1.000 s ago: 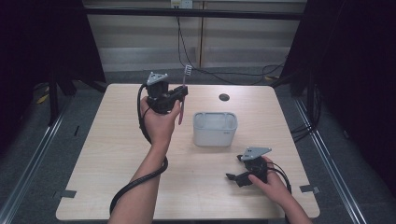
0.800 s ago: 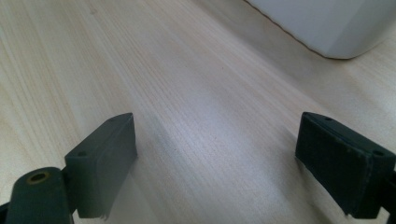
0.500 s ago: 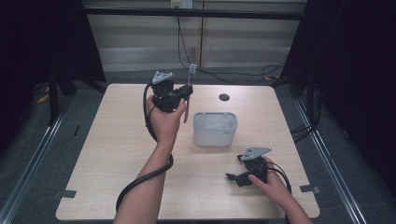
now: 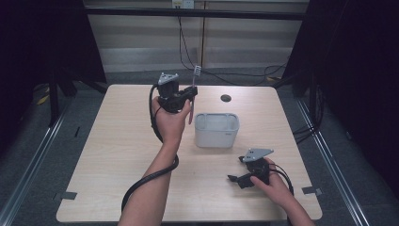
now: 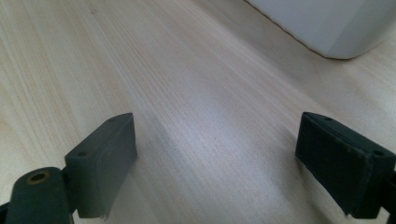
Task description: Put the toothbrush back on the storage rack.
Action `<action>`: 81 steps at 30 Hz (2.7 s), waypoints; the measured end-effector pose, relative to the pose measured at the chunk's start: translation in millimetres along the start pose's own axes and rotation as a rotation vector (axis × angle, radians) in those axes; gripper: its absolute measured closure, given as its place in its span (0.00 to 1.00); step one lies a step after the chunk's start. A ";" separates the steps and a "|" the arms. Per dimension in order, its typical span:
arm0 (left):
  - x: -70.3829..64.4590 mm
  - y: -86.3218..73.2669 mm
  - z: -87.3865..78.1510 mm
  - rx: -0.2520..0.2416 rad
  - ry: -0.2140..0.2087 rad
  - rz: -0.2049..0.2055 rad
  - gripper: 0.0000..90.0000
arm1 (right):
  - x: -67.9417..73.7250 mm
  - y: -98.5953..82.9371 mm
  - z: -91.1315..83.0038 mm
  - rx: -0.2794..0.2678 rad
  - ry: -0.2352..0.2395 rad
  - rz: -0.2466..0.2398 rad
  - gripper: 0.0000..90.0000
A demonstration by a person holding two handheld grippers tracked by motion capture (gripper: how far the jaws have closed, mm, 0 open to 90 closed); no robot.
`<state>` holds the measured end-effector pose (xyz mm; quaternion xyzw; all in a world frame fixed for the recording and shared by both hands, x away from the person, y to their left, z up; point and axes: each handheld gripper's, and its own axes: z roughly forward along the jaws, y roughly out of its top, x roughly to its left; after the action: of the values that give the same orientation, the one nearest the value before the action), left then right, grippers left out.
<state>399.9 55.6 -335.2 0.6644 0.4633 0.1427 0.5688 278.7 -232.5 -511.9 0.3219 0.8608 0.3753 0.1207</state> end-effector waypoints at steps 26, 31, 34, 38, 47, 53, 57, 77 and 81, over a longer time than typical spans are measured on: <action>-7.1 -12.1 21.0 -0.010 -0.003 -0.005 0.89 | 0.0 0.0 0.0 0.000 0.000 0.000 0.13; -9.3 -13.4 25.0 -0.012 -0.010 -0.006 0.89 | 0.0 0.0 0.0 0.000 0.000 -0.001 0.13; -10.9 -13.5 27.3 -0.011 -0.013 0.001 0.89 | 0.0 0.0 0.0 0.000 0.000 -0.001 0.13; -11.9 -15.4 30.6 -0.007 -0.017 -0.002 0.89 | 0.0 0.0 0.1 0.000 0.000 -0.002 0.13; -10.1 -22.3 33.3 0.001 -0.003 0.005 0.89 | -0.1 0.0 0.0 0.000 0.000 -0.001 0.13; -7.1 -26.0 33.1 0.011 0.008 0.009 0.89 | 0.1 0.0 -0.1 0.001 0.000 0.000 0.13; -7.1 -26.4 31.4 0.012 0.009 0.013 0.89 | 0.1 -0.1 -0.1 0.002 0.001 0.000 0.13; -2.4 -34.7 21.3 0.033 0.004 0.020 0.88 | -0.1 -0.1 -0.1 0.002 0.003 -0.001 0.13; -3.9 -38.0 19.5 0.041 0.006 0.034 0.88 | 0.0 0.0 -0.2 0.003 0.003 0.001 0.13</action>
<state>394.5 37.5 -373.7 0.6833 0.4564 0.1449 0.5513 278.6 -232.6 -511.8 0.3219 0.8614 0.3745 0.1189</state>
